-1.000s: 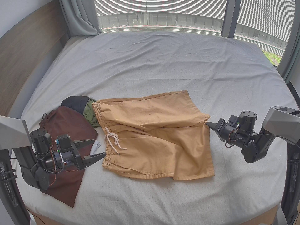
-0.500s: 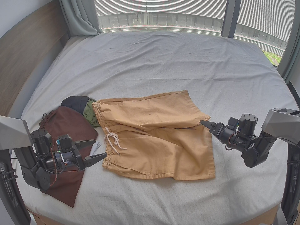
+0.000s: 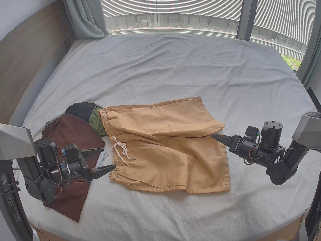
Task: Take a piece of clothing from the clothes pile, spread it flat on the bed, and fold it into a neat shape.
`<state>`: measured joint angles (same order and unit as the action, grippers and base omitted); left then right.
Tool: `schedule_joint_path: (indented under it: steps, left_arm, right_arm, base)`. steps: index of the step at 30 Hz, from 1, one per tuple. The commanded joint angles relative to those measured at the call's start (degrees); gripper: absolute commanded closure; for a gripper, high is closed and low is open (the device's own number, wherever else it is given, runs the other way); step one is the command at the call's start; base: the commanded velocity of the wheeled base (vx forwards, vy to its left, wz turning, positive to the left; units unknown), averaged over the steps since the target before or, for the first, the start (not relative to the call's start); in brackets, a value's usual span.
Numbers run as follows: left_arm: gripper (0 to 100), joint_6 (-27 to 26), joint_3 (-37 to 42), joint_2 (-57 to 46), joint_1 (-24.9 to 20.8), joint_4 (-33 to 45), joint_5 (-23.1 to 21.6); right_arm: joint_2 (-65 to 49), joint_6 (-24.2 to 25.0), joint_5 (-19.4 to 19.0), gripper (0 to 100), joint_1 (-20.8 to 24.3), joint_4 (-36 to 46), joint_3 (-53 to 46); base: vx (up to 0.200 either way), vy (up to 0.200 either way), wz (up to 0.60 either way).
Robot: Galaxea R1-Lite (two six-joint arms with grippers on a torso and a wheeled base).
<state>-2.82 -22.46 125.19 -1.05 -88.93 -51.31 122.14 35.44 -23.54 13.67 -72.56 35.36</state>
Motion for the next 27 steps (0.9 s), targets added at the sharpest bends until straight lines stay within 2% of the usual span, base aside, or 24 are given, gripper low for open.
schedule_joint_path:
  steps: [1, 11, 20, 27]
  left_arm:
    - [0, 0.1, -1.0, 0.1, 0.3, 0.0, -0.1]
    - [0, 0.2, -0.8, 0.4, 0.7, 0.0, -1.0]
    - [0, 0.5, -0.4, 0.8, 0.9, 0.0, -2.4]
    - [0, 1.4, -0.7, 3.6, 0.9, 0.0, -1.8]
  right_arm:
    - [-3.0, -1.8, 0.0, 0, 2.2, 0.0, -2.3]
    - [-2.9, -3.2, -0.7, 0, 4.5, -2.6, -4.8]
    - [-2.6, -3.0, -1.9, 0, 4.6, -5.3, -4.7]
    - [-2.3, -3.0, -1.9, 0, 4.7, -5.8, -4.7]
  base:
    - [0.0, 0.0, 0.0]
    - [0.0, 0.0, 0.0]
    - [0.0, 0.0, 0.0]
    - [0.0, 0.0, 0.0]
